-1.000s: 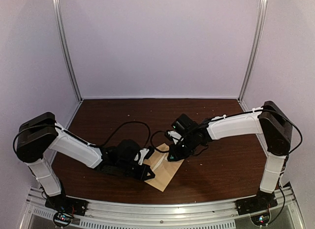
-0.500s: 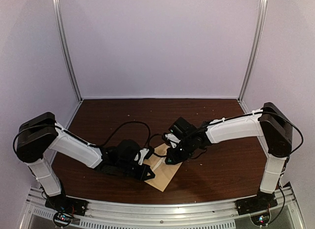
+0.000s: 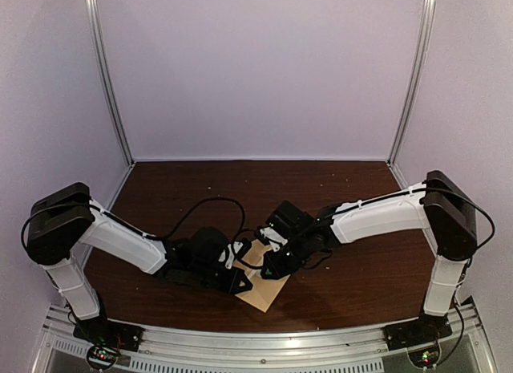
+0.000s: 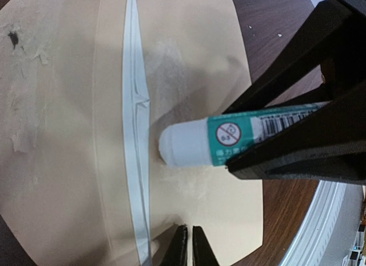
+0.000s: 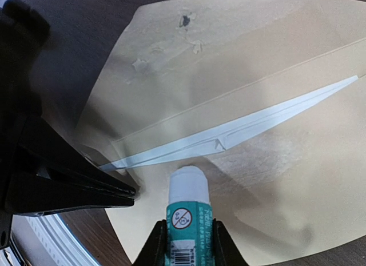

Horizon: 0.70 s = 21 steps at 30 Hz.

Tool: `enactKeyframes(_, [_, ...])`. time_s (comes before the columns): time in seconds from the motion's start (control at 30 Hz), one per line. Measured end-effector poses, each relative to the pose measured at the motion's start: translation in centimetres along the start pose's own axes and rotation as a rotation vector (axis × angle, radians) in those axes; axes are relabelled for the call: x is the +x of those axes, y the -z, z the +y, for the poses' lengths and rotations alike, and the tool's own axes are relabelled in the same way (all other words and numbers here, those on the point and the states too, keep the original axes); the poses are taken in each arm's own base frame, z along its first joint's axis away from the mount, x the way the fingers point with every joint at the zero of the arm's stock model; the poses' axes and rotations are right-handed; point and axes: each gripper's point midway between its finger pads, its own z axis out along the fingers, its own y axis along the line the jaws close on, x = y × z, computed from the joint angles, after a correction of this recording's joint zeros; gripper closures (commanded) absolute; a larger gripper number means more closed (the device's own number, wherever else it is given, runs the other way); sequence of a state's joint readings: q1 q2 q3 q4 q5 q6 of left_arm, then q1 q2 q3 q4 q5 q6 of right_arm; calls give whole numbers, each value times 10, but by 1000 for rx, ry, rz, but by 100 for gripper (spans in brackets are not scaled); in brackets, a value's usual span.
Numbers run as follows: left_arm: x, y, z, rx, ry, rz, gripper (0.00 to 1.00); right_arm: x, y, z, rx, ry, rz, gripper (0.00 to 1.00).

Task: Place the letter into the envelope and seal it
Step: Paint the envelope at the center of the board.

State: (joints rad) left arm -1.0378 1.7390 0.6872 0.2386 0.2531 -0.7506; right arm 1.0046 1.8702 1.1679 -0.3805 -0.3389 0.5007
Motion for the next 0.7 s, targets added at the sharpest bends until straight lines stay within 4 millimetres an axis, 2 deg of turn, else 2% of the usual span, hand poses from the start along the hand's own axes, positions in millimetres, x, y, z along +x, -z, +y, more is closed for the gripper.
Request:
enactKeyframes(0.17, [0, 0, 0, 0, 0, 0, 96, -3, 2, -8, 10, -11, 0, 100])
enactKeyframes(0.53, [0, 0, 0, -1, 0, 0, 96, -21, 11, -45, 46, -49, -28, 100])
enactKeyframes(0.7, [0, 0, 0, -1, 0, 0, 96, -25, 14, -54, 56, -59, -39, 100])
